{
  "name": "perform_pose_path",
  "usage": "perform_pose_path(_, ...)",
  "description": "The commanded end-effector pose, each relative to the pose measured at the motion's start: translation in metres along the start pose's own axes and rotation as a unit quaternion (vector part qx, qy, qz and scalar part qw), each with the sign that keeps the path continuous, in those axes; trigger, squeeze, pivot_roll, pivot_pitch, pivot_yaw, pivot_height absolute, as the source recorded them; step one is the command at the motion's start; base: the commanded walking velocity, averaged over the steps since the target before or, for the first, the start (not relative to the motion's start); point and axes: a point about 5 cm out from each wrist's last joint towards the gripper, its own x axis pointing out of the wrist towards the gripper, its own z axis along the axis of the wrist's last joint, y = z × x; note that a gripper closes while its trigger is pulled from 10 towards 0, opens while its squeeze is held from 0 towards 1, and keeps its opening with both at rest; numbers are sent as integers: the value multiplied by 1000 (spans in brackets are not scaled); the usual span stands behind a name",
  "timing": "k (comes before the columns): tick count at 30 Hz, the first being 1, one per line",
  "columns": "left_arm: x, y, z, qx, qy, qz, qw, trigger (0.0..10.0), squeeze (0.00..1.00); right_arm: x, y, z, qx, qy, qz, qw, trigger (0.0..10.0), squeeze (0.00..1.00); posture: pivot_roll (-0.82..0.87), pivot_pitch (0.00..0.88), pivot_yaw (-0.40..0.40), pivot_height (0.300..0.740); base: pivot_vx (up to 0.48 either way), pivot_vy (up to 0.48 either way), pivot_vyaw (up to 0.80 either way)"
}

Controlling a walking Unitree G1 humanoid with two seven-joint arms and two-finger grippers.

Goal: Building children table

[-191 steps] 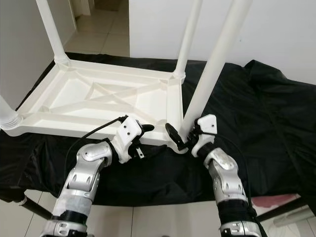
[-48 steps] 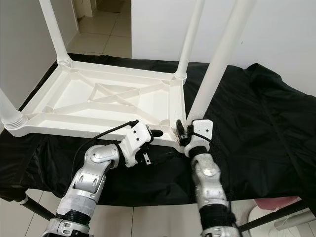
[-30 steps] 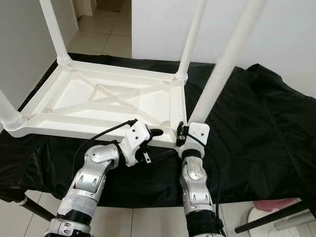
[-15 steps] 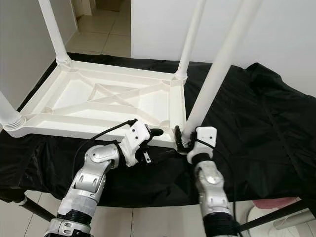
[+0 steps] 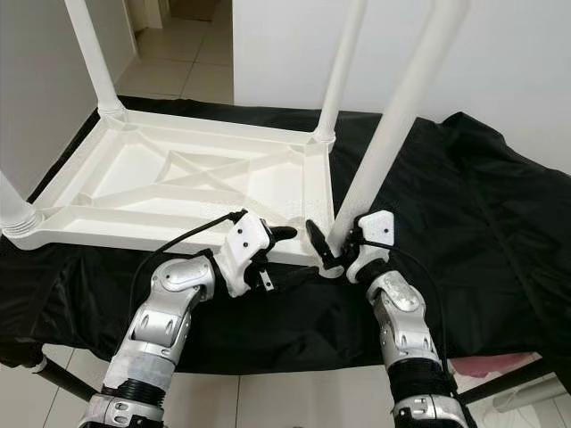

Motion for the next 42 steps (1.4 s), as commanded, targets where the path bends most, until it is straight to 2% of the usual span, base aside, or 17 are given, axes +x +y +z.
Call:
perform_pose_path(1, -1, -8, -13, -22, 16, 64, 998, 10000, 0, 1, -2, -2, -2, 9, 18, 1000, 8157, 0, -18, 0, -64, 740, 0, 0, 0)
perform_pose_path(2, -1, -8, -13, -22, 16, 64, 998, 10000, 0, 1, -2, -2, -2, 9, 18, 1000, 8157, 0, -18, 0, -64, 740, 0, 0, 0)
perform_pose_path(3, -1, -7, -13, -20, 18, 65, 998, 10000, 0, 1, -3, -4, -5, 15, 24, 1000, 3412, 0, -14, 0, -65, 740, 0, 0, 0)
perform_pose_path(4, -1, -7, -13, -20, 18, 65, 998, 10000, 0, 1, -3, -4, -5, 15, 24, 1000, 3412, 0, -14, 0, -65, 740, 0, 0, 0)
perform_pose_path(5, -2, -7, -13, -21, 19, 67, 997, 10000, 0, 0, -6, -6, -10, 21, 25, 999, 1373, 0, -12, 0, -64, 740, 0, 0, 0)
perform_pose_path(6, -2, -6, -13, -21, 19, 69, 997, 10000, 0, 0, -8, -7, -16, 25, 23, 999, 0, 0, -11, 0, -64, 740, 0, 0, 0)
perform_pose_path(16, -2, -5, -13, -17, 25, 74, 997, 10000, 0, -1, -15, -10, -8, 37, 23, 999, 0, 0, -11, 0, -65, 740, 0, 0, 0)
perform_pose_path(17, -2, -5, -13, -17, 25, 74, 997, 10000, 0, -1, -15, -10, -2, 37, 17, 999, 8627, 0, -14, 0, -64, 740, 0, 0, 0)
perform_pose_path(18, -3, -4, -14, -17, 27, 75, 997, 10000, 0, -1, -15, -9, 6, 33, 6, 999, 10000, 0, -16, 0, -65, 740, 0, 0, 0)
perform_pose_path(24, -3, -4, -15, -16, 29, 78, 996, 10000, 0, -1, -14, -7, 11, 31, -22, 999, 10000, 0, -20, 0, -65, 740, 0, 0, 0)
perform_pose_path(26, -2, -3, -16, -15, 32, 82, 996, 10000, 0, 0, -11, -11, 3, 51, -61, 997, 10000, 0, -23, 0, -66, 740, 0, 0, 0)
perform_pose_path(28, -2, -3, -16, -15, 32, 82, 996, 10000, 0, 0, -11, -11, 3, 51, -61, 997, 10000, 0, -23, 0, -66, 740, 0, 0, 0)
perform_pose_path(30, -1, -2, -17, -11, 38, 87, 995, 10000, 0, 0, -4, -12, 5, 53, -88, 995, 10000, 0, -27, 0, -66, 740, 0, 0, 0)
perform_pose_path(34, -1, -2, -17, -10, 38, 87, 995, 10000, 0, 0, -2, -11, 5, 51, -105, 993, 10000, 0, -28, 0, -66, 740, 0, 0, 0)
perform_pose_path(36, -1, -3, -17, -10, 38, 86, 995, 10000, 0, -1, 0, -11, 9, 48, -132, 990, 10000, 0, -30, 0, -66, 740, 0, 0, 0)
perform_pose_path(38, -1, -2, -18, -9, 40, 87, 995, 10000, 0, -3, 9, -13, 18, 49, -183, 982, 10000, 0, -32, 0, -68, 740, 0, 0, 0)
perform_pose_path(42, -1, -2, -19, -9, 40, 87, 995, 10000, 0, -4, 12, -13, 23, 50, -195, 979, 10000, 0, -32, 0, -68, 740, 0, 0, 0)
